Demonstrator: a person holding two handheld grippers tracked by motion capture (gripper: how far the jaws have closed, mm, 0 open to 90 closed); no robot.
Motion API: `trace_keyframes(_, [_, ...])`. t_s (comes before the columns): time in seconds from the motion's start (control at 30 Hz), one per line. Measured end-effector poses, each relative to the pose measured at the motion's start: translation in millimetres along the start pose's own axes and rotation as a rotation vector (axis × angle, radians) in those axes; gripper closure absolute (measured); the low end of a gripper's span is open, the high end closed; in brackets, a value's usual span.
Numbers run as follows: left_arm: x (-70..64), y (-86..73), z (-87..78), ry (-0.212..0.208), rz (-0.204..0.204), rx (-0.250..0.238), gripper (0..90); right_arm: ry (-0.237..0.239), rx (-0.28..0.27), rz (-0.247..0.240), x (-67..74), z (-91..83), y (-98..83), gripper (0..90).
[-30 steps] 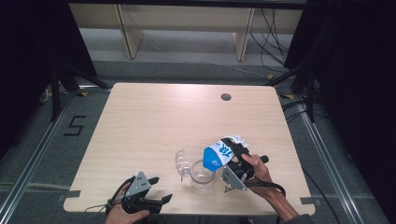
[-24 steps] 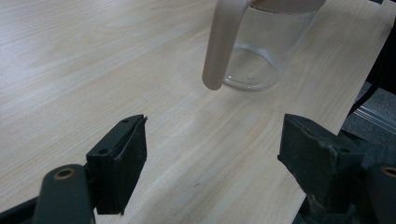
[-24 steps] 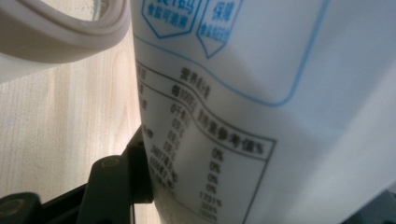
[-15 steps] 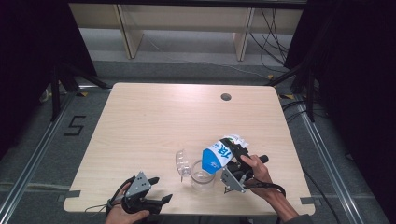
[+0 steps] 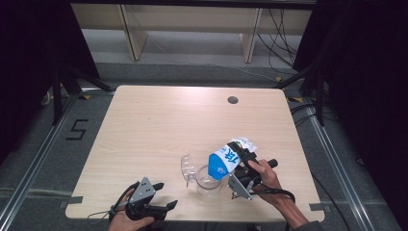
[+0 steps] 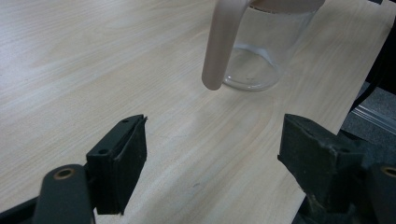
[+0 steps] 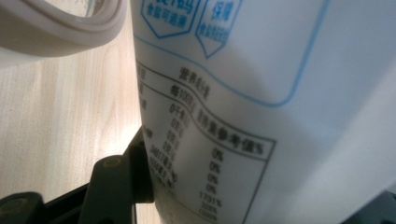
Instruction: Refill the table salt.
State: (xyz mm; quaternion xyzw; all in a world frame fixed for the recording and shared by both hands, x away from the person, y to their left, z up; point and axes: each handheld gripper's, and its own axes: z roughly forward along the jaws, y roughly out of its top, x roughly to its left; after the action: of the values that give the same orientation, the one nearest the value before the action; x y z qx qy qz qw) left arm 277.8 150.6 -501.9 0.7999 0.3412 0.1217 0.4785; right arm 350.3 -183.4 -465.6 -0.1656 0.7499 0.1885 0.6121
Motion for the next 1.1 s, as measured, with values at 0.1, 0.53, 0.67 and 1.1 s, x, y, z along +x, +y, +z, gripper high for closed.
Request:
trace_keyframes(0.1, [0.2,0.1,-0.3,0.000,0.001,0.001,22.8,0.001,0.015,0.043,4.0,-0.4,-0.2,43.3])
trace_keyframes(0.53, [0.3,0.1,-0.2,-0.003,0.000,0.002,22.8,-0.002,0.035,0.017,7.5,-1.6,0.4,44.3])
trace_keyframes(0.67, [0.3,0.1,0.0,-0.003,0.000,0.000,22.8,-0.011,0.024,-0.019,5.5,-0.9,0.8,44.5])
trace_keyframes(1.1, [0.3,0.3,-0.5,0.000,0.001,0.006,22.8,-0.025,0.009,-0.079,2.9,0.0,1.3,44.9])
